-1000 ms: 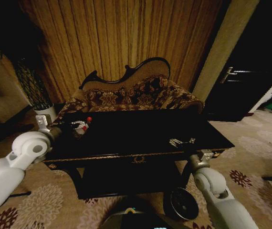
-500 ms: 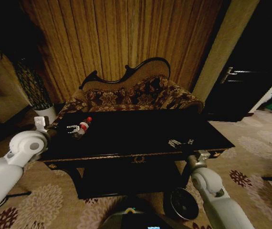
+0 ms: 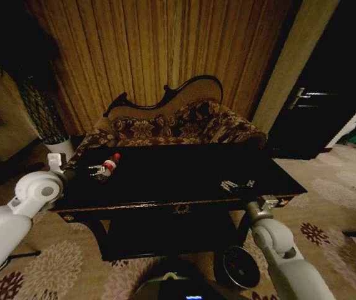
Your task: Move to the front of the table and place the trash on the table into the trash bin.
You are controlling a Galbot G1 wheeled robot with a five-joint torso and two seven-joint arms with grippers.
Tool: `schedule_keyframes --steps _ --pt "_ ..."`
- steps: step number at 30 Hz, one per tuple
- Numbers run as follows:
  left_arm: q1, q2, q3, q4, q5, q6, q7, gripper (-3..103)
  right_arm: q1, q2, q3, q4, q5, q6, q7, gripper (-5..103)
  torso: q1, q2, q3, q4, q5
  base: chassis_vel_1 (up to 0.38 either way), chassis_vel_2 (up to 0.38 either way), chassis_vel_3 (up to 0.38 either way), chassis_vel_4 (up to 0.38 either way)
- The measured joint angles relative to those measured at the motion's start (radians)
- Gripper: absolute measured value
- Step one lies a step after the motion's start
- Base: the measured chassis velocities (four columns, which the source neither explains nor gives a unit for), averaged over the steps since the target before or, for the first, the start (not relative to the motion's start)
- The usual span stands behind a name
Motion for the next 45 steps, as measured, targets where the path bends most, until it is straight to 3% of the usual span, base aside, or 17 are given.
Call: schedule_keyframes --steps 13,23,27,30,33,36,39,40,45 --pt "-0.019 -0.008 0.028 0.025 0.019 -0.002 0.038 100 0.015 -0.020 0.013 0.015 0.023 -0.006 0.007 100 0.000 0.000 0.000 -0.0001 0.0001 0.000 0.000 0.000 0.000" --pt "-0.022 -0.027 0.036 0.027 0.008 -0.002 0.036 102 0.032 -0.045 0.015 0.027 0.046 -0.005 0.010 100 0.000 0.000 0.000 -0.0001 0.0001 0.000 0.000 0.000 0.000" --pt "-0.022 -0.036 0.036 0.027 -0.015 -0.002 0.018 99 0.033 -0.053 0.025 0.031 0.056 -0.006 0.013 100 0.000 0.000 0.000 -0.0001 0.0001 0.000 0.000 0.000 0.000" --pt "-0.018 -0.040 0.035 0.023 -0.024 -0.003 0.007 85 0.035 -0.058 0.029 0.034 0.061 -0.006 0.013 100 0.000 0.000 0.000 -0.0001 0.0001 0.000 0.000 0.000 0.000" --pt "-0.017 -0.041 0.033 0.021 -0.027 -0.003 0.007 79 0.037 -0.060 0.029 0.034 0.061 -0.006 0.013 100 0.000 0.000 0.000 -0.0001 0.0001 0.000 0.000 0.000 0.000" --pt "-0.015 -0.044 0.031 0.017 -0.030 -0.003 0.007 62 0.038 -0.061 0.029 0.034 0.062 -0.005 0.013 100 0.000 0.000 0.000 -0.0001 0.0001 0.000 0.000 0.000 0.000" --pt "-0.012 -0.045 0.028 0.016 -0.030 -0.004 0.006 57 0.036 -0.060 0.029 0.034 0.062 -0.005 0.013 100 0.000 0.000 0.000 -0.0001 0.0002 0.000 0.000 0.000 0.000" --pt "-0.007 -0.046 0.024 0.014 -0.030 -0.004 0.006 47 0.034 -0.059 0.030 0.034 0.062 -0.005 0.014 100 0.000 0.000 0.000 -0.0001 0.0002 0.000 0.000 0.000 0.000" --pt "0.012 -0.046 0.008 0.009 -0.030 -0.005 0.008 37 0.029 -0.057 0.035 0.035 0.061 -0.003 0.014 100 0.000 0.000 0.000 -0.0002 0.0002 0.000 0.000 0.000 0.000"
